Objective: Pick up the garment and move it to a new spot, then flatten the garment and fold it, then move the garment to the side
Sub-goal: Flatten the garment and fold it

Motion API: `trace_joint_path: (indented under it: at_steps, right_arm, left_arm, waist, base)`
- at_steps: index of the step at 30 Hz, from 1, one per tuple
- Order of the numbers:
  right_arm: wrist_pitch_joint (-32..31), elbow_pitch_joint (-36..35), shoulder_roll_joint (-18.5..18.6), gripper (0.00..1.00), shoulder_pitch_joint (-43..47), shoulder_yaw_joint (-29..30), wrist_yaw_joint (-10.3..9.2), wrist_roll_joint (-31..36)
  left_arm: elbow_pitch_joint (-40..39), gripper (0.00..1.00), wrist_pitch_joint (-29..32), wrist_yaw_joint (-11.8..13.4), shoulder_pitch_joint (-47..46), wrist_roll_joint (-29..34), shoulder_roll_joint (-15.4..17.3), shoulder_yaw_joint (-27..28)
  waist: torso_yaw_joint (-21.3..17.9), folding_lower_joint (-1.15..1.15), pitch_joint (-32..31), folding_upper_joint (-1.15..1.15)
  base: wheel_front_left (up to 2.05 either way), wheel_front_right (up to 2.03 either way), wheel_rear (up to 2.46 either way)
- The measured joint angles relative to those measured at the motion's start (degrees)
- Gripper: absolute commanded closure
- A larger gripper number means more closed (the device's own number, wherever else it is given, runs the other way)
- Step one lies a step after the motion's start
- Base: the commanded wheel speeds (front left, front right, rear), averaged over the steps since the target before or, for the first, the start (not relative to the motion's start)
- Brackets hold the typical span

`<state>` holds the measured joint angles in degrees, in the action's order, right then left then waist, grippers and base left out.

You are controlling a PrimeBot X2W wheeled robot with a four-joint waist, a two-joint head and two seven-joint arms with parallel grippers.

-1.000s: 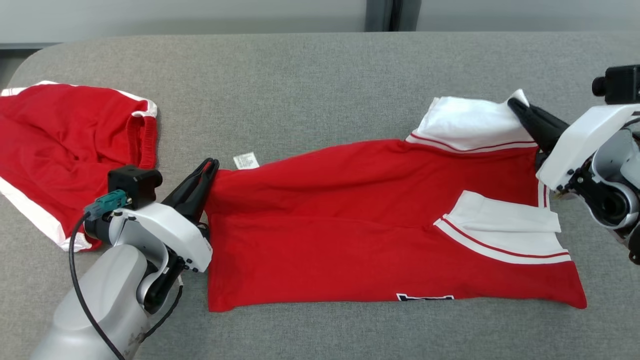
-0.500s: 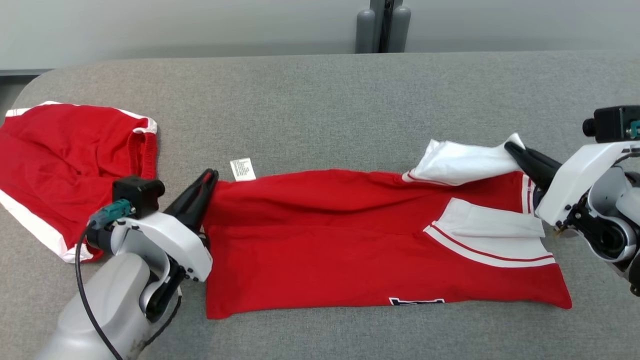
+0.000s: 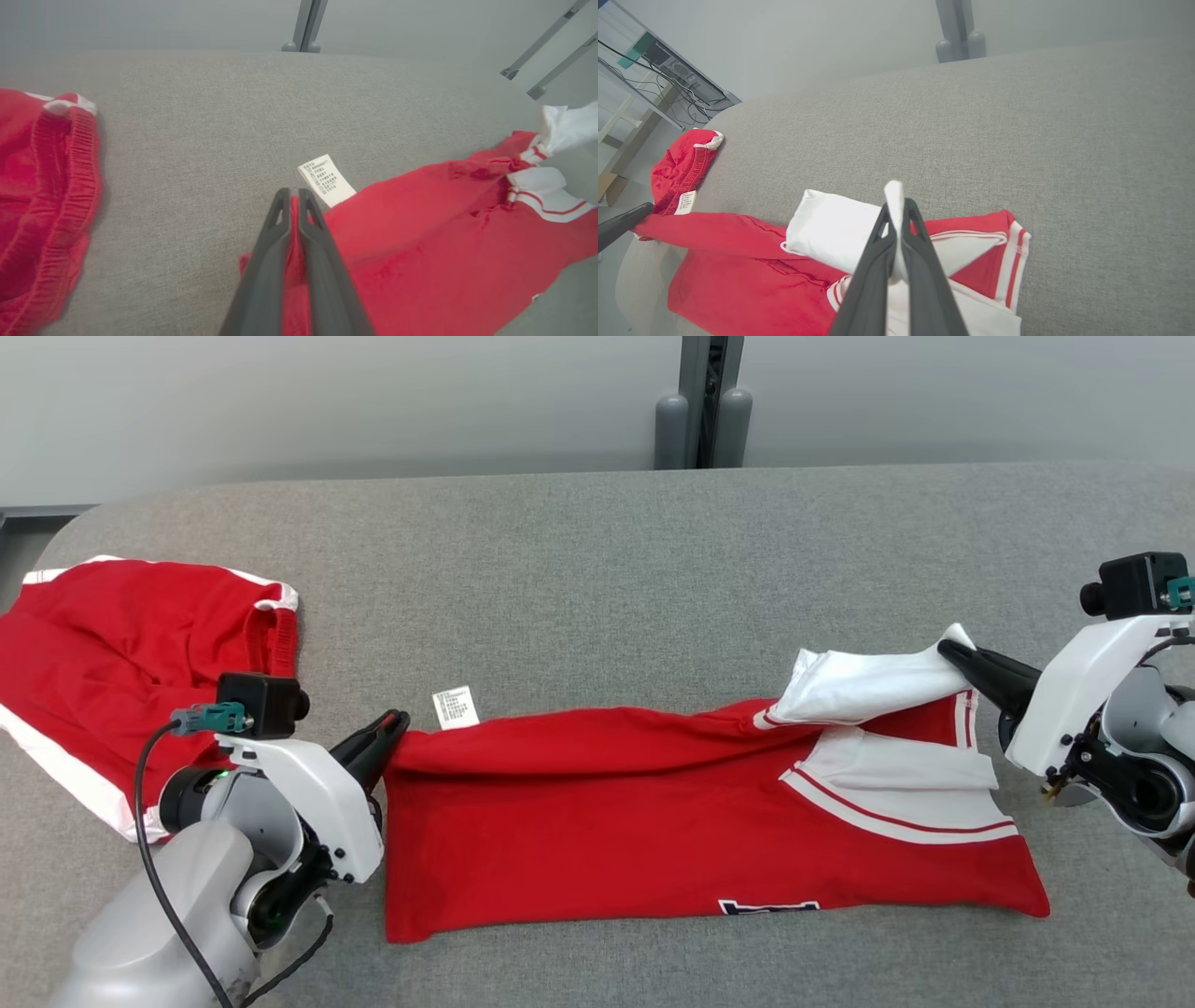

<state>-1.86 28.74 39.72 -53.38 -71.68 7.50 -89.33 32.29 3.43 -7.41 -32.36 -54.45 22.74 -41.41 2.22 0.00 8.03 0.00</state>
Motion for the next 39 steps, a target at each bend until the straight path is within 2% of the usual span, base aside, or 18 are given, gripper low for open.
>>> trace_joint_path:
  at_steps: [11, 31, 32, 33, 34, 35, 36, 37, 38, 39]
  right_arm:
    - [-4.8, 0.3, -0.2, 1.0, 1.3, -0.5, 0.0, -2.0]
    - [-14.3, 5.4, -2.5, 1.0, 4.2, 0.5, 0.0, -6.8]
    - [-14.8, 5.7, -2.8, 1.0, 4.6, 0.5, 0.0, -7.0]
    - [-15.4, 6.1, -3.0, 1.0, 4.7, 0.4, 0.0, -7.0]
    - [-15.8, 6.6, -3.0, 0.87, 4.7, 0.4, 0.0, -7.0]
    - [-16.2, 7.2, -3.1, 0.83, 4.7, 0.4, 0.0, -7.0]
    - [-16.6, 7.5, -3.2, 0.58, 4.8, 0.4, -0.01, -7.1]
    - [-16.9, 7.7, -3.4, 0.51, 4.8, 0.4, -0.01, -7.1]
    - [-17.4, 8.0, -3.6, 0.05, 4.9, 0.5, 0.0, -7.3]
    - [-17.9, 8.4, -3.7, 0.0, 4.9, 0.5, 0.0, -7.6]
  left_arm:
    - [-4.6, 1.0, 8.7, 2.0, 2.9, -3.6, 1.9, -0.8]
    - [-0.3, 1.0, 8.2, 2.8, 4.0, -2.6, 1.0, -2.9]
    - [-0.1, 0.96, 8.2, 2.8, 4.0, -2.6, 0.8, -3.1]
    - [0.1, 0.96, 8.1, 2.7, 4.0, -2.5, 0.6, -3.2]
    - [0.3, 0.76, 8.1, 2.7, 4.0, -2.5, 0.4, -3.3]
    - [0.6, 0.73, 8.1, 2.7, 4.0, -2.5, 0.3, -3.4]
    - [0.9, 0.56, 8.1, 2.6, 4.0, -2.5, 0.2, -3.6]
    - [1.2, 0.26, 8.2, 2.6, 4.0, -2.5, 0.2, -3.7]
    - [1.5, 0.0, 8.3, 2.5, 4.0, -2.5, 0.2, -3.8]
    - [1.7, 0.0, 8.4, 2.5, 4.0, -2.5, 0.1, -3.9]
  waist:
    - [-0.3, 0.0, -0.6, 0.0]
    - [-0.7, 0.0, -1.1, 0.0]
    - [-0.8, 0.0, -1.2, 0.0]
    - [-0.7, 0.0, -1.2, 0.0]
    - [-0.7, 0.0, -1.3, 0.0]
    - [-0.7, 0.0, -1.3, 0.0]
    - [-0.7, 0.0, -1.4, 0.0]
    - [-0.7, 0.0, -1.5, 0.0]
    - [-0.7, 0.0, -1.6, 0.0]
    - [-0.7, 0.0, -1.7, 0.0]
  base:
    - [0.0, 0.0, 0.0]
    - [0.0, 0.0, 0.0]
    - [0.0, 0.0, 0.0]
    - [0.0, 0.0, 0.0]
    - [0.0, 0.0, 0.0]
    - [0.0, 0.0, 0.0]
    - [0.0, 0.0, 0.0]
    - [0.0, 0.0, 0.0]
    - [0.0, 0.0, 0.0]
    - [0.0, 0.0, 0.0]
